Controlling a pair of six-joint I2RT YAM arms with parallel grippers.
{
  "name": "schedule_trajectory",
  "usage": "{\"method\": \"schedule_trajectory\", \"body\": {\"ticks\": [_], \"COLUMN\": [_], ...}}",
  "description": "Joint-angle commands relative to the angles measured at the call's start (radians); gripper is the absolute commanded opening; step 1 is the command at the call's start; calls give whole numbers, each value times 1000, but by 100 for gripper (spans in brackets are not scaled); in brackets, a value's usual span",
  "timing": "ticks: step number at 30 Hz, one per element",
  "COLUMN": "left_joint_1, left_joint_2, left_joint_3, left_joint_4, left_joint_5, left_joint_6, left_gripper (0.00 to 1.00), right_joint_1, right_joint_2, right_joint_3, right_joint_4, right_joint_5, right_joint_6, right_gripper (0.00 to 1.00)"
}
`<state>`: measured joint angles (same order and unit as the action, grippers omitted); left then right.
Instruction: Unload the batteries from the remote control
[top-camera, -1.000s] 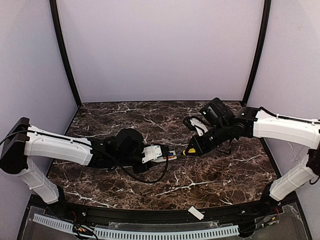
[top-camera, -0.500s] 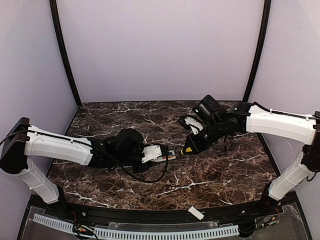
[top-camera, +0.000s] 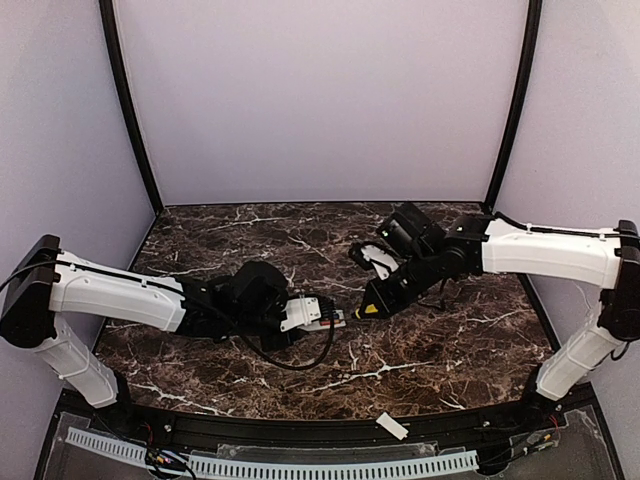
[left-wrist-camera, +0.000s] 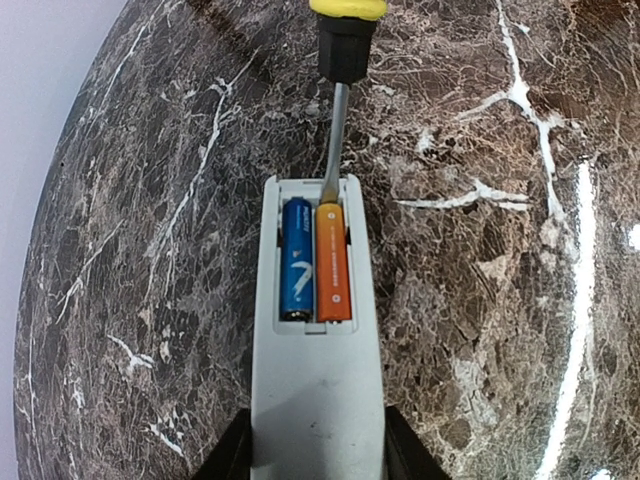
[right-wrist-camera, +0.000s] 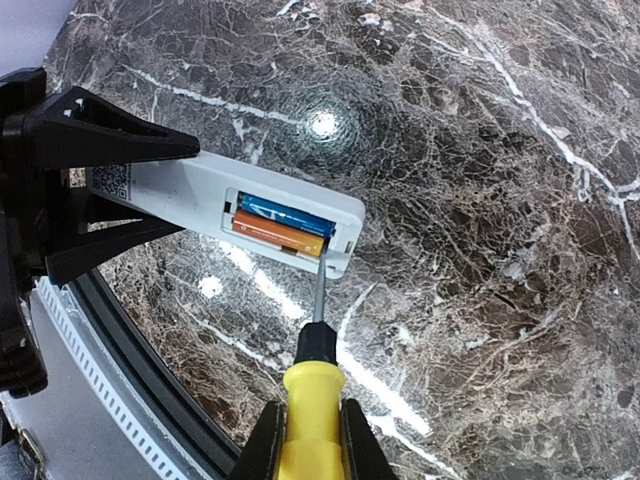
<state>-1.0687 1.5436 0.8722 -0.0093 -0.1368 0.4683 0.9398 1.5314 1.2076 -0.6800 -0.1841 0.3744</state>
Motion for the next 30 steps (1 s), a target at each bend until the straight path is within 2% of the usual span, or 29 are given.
{"method": "schedule_trajectory", "body": {"ticks": [1, 7, 14, 30], "left_joint_1": [-4, -4, -4, -4], "left_joint_2": [-32, -54, -53, -57], "left_joint_3": [4, -16, -13, -18], "left_joint_4": [158, 176, 171, 174], "left_joint_5": [30, 40, 50, 54], "left_joint_6": [-3, 0, 3, 5], "left_gripper": [0, 0, 0, 0], "right_joint_1": [-8, -60, -70, -72], "right_joint_2": [-68, -151, -160, -157], "right_joint_3": [-91, -186, -212, -208], "right_joint_4": [228, 353, 426, 492], "right_joint_5": [-250, -347, -437, -495], "right_joint_6": [-9, 15, 21, 36], "right_gripper": [0, 0, 0, 0]}}
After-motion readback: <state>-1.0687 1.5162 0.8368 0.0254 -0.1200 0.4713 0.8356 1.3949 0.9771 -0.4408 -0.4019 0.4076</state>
